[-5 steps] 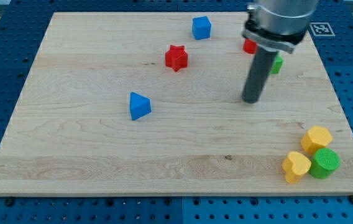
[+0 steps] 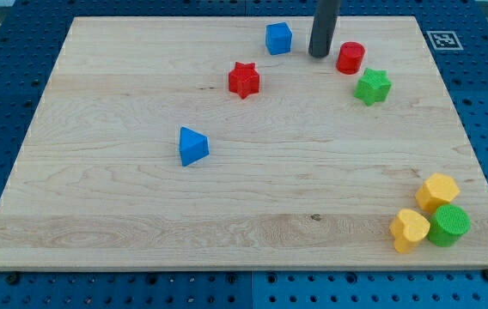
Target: Nudge the blue cube down a bit
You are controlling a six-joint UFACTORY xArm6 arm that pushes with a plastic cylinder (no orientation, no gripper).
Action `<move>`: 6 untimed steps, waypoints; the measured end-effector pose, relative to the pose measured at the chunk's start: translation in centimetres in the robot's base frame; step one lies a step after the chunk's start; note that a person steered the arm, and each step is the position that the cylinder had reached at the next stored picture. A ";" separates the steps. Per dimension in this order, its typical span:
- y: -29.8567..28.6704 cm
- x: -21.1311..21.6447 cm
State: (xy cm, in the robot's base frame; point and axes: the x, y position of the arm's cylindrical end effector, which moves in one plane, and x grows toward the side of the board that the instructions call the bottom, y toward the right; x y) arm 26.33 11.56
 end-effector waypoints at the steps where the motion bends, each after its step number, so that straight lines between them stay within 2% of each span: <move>1: 0.0 -1.9; 2: 0.0 -1.9; 3: -1.4 -4.5; 4: -6.1 -7.0; 5: -8.7 -3.8; 6: -7.3 -1.5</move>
